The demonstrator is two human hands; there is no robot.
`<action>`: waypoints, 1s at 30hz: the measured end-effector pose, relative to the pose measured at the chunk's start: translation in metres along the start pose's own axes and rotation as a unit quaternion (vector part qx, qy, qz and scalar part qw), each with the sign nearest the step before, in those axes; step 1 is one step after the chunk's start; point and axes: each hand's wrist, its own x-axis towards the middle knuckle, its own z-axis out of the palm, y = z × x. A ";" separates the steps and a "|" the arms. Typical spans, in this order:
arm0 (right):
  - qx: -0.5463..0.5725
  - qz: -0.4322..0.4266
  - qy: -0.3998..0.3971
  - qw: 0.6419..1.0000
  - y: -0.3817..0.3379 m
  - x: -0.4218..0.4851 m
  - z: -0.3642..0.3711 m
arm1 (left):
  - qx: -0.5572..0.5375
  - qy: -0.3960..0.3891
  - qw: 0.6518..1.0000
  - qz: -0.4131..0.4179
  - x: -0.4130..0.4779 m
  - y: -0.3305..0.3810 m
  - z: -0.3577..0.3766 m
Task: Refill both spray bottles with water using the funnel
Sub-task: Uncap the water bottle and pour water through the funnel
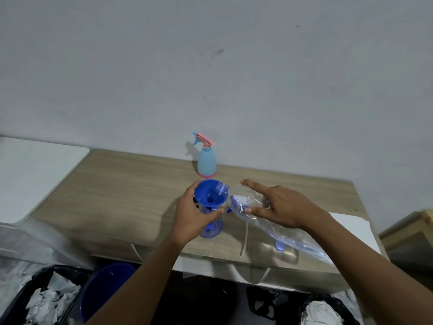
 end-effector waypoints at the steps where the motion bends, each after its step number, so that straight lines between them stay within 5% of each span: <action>1: -0.006 -0.002 -0.004 1.000 -0.001 0.001 -0.001 | -0.002 -0.002 1.000 -0.002 0.000 0.000 0.000; 30: -0.115 -0.008 -0.040 0.993 -0.014 0.014 -0.025 | -0.025 -0.007 1.000 -0.015 0.008 -0.013 -0.003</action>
